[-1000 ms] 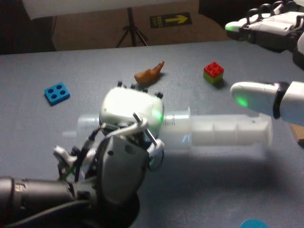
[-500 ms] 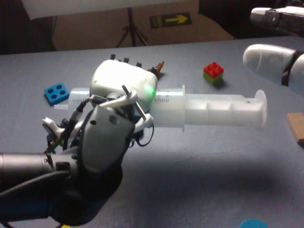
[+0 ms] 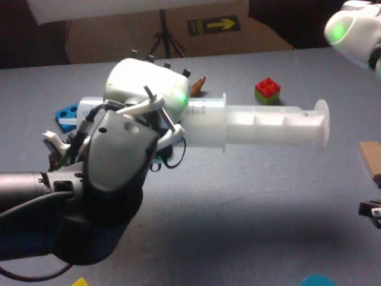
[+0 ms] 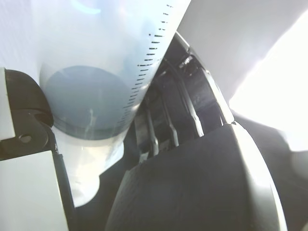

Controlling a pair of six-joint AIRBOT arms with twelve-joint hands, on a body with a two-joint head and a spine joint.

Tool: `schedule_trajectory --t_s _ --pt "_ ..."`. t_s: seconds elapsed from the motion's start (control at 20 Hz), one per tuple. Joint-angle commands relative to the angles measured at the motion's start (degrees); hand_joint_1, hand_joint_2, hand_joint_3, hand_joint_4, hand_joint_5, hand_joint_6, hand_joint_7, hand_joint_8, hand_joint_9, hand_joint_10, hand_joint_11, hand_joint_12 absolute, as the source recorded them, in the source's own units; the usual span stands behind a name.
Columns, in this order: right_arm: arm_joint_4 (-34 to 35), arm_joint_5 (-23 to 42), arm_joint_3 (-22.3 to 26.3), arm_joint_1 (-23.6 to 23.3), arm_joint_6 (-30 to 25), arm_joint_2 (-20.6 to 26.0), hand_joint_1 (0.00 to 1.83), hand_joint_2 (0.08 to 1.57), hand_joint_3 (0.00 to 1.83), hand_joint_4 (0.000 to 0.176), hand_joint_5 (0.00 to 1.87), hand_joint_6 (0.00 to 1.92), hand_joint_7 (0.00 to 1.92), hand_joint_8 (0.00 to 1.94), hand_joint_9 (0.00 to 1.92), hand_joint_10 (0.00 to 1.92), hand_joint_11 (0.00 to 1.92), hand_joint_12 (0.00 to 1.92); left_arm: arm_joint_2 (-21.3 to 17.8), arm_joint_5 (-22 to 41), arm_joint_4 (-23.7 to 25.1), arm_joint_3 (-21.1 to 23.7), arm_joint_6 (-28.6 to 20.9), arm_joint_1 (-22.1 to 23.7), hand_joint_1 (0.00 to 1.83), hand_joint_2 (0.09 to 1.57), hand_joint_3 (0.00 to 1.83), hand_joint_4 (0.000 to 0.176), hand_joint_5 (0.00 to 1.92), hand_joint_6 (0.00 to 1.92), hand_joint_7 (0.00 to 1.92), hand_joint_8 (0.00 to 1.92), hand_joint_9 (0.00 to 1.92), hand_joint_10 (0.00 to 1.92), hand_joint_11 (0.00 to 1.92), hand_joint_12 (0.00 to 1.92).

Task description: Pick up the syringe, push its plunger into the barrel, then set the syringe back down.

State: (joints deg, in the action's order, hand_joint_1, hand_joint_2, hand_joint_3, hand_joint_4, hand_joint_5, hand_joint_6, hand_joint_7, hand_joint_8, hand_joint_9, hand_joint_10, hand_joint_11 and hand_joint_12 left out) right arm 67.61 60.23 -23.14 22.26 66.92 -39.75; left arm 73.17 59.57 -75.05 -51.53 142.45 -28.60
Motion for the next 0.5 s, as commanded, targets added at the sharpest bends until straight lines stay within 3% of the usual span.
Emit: schedule_trajectory --t_s 0.0,0.2,0.35,0.45 --pt "-2.7 7.0 1.0 -1.3 -1.4 0.1 0.19 1.16 0.0 0.009 0.34 0.0 0.35 0.0 0.34 0.0 0.0 0.95 -0.4 3.2 6.2 0.0 0.4 1.4 1.48 1.2 0.0 0.0 0.79 1.17 0.66 1.32 0.72 1.33 0.65 1.69" --pt "4.8 13.6 4.4 -3.1 -2.7 -0.4 0.15 1.17 0.0 0.007 0.33 0.0 0.33 0.0 0.32 0.0 0.0 0.91 -0.9 2.5 6.2 0.0 1.1 2.6 1.48 1.2 0.0 0.0 0.79 1.19 0.65 1.3 0.71 1.33 0.68 1.66" --pt "5.5 13.7 4.8 -1.2 -3.3 -0.3 0.19 1.15 0.0 0.009 0.34 0.0 0.33 0.0 0.32 0.0 0.0 0.91 -1.0 2.4 5.4 0.1 1.7 3.3 1.47 1.21 0.0 0.0 0.77 1.22 0.64 1.32 0.69 1.35 0.67 1.69" --pt "5.0 13.5 4.8 1.7 -4.3 -0.3 0.16 1.18 0.0 0.0 0.32 0.0 0.31 0.0 0.3 0.0 0.0 0.86 -1.1 2.2 5.4 0.1 2.1 3.9 1.48 1.21 0.0 0.0 0.78 1.19 0.65 1.33 0.69 1.35 0.67 1.67"
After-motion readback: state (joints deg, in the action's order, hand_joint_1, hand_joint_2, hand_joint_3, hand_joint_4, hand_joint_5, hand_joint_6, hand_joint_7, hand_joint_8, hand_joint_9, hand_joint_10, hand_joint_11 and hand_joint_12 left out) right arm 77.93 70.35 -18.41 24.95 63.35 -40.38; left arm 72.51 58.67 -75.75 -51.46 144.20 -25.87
